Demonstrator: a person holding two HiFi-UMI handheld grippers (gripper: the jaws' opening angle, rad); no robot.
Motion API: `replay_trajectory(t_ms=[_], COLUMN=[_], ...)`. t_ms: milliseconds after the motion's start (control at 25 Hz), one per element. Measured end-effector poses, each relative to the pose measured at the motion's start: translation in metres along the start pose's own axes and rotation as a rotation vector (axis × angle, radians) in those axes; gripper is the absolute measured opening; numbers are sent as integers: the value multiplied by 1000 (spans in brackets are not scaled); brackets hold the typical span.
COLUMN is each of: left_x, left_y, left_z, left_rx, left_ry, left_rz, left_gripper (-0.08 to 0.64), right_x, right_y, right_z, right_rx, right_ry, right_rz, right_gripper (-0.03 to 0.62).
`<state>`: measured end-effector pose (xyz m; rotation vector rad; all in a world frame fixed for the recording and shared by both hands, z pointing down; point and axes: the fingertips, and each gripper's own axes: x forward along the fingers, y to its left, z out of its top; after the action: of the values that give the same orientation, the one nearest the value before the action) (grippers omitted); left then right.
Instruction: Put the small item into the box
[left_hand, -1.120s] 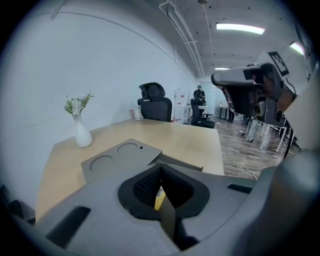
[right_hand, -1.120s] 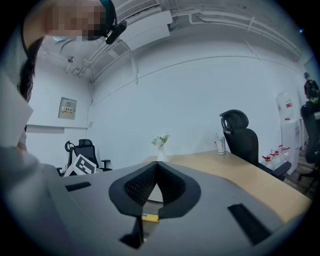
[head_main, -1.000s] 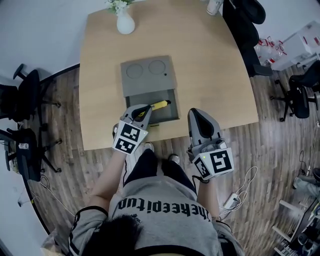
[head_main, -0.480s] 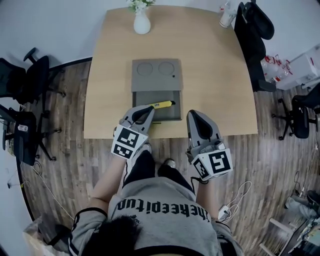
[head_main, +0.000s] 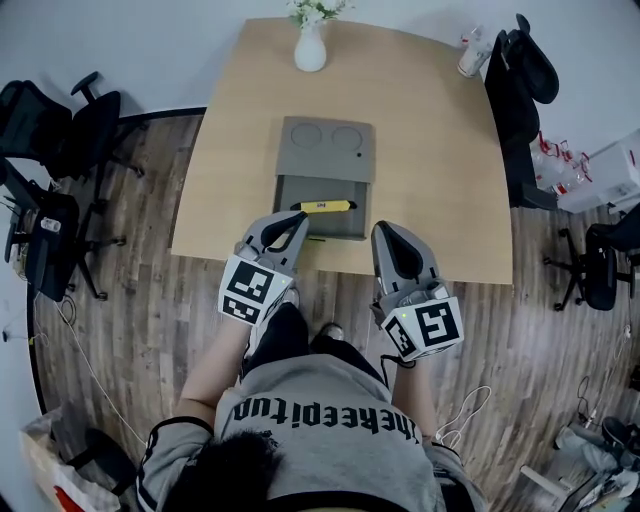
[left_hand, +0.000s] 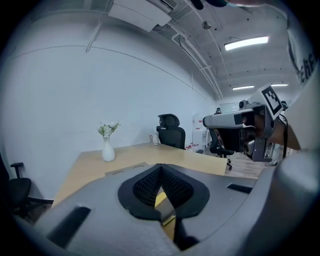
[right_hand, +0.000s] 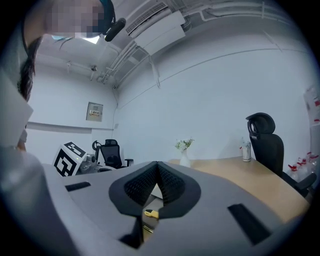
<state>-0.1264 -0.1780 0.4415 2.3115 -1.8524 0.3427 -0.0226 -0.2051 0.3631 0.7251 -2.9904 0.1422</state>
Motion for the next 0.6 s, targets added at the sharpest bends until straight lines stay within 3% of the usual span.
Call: replay_trajectory(t_ms=[600], left_x=[-46], left_y=[-33], left_z=[35], left_rx=[-8], left_ry=[-128], left_rz=[84], left_gripper=[17], right_x=[-36], right_y=[17], right_z=[9], right_rx=[-21], right_ry=[-38], right_rz=[75], right_gripper=[6])
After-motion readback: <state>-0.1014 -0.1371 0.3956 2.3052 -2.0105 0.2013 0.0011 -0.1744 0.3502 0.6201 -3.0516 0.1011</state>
